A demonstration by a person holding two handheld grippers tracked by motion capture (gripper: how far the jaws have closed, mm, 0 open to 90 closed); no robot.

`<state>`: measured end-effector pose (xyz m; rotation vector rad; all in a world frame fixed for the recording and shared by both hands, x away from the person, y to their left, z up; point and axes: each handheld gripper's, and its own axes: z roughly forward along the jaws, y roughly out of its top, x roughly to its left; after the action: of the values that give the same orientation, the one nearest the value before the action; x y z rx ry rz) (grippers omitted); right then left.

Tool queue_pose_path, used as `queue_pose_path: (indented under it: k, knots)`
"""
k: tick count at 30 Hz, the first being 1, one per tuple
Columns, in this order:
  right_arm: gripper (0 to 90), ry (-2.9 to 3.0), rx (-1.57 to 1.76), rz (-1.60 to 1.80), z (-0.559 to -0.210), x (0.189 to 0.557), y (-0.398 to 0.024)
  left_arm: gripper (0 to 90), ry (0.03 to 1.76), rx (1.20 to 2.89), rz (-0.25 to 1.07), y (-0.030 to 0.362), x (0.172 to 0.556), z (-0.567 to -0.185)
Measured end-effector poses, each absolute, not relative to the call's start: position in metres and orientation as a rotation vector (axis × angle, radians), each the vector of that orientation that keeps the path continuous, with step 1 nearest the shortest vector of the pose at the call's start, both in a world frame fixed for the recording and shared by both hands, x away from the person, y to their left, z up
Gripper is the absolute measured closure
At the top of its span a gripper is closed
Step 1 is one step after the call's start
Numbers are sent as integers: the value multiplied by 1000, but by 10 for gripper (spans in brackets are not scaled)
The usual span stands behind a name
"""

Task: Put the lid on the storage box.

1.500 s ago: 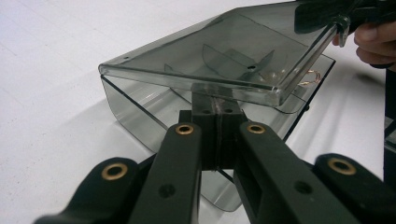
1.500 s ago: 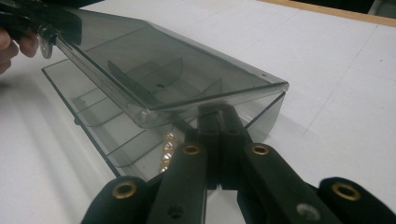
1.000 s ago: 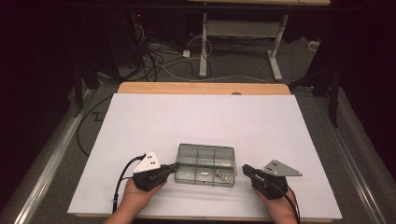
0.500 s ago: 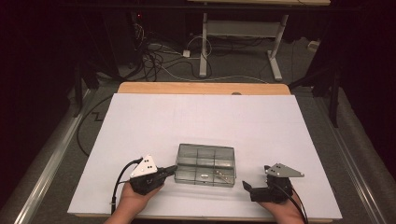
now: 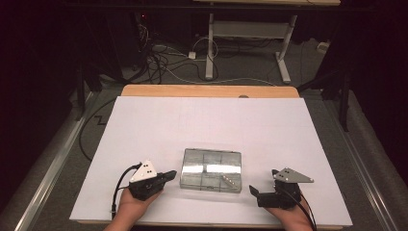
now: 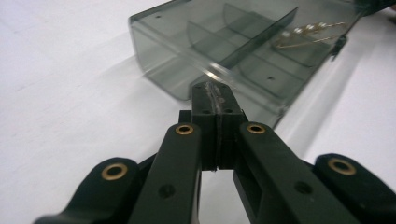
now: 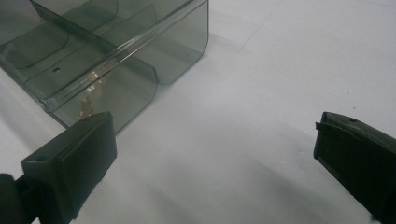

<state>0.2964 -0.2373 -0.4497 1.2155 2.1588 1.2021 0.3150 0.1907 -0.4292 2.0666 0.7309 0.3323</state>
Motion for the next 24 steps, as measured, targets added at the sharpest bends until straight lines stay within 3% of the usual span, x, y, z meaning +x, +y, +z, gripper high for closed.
queue_pose_path:
  k: [7, 13, 19, 24]
  knots:
    - [4, 2133, 1211, 1225, -448, 296, -238, 874, 844, 2051, 418, 214, 325, -431]
    - [4, 2130, 1211, 1224, -448, 296, -238, 831, 858, 2045, 412, 216, 328, -434]
    - [4, 2125, 1205, 1229, -449, 296, -237, 466, 877, 2059, 433, 214, 329, -435]
    - [4, 2121, 1195, 1226, -450, 296, -236, 278, 868, 2068, 439, 213, 328, -436]
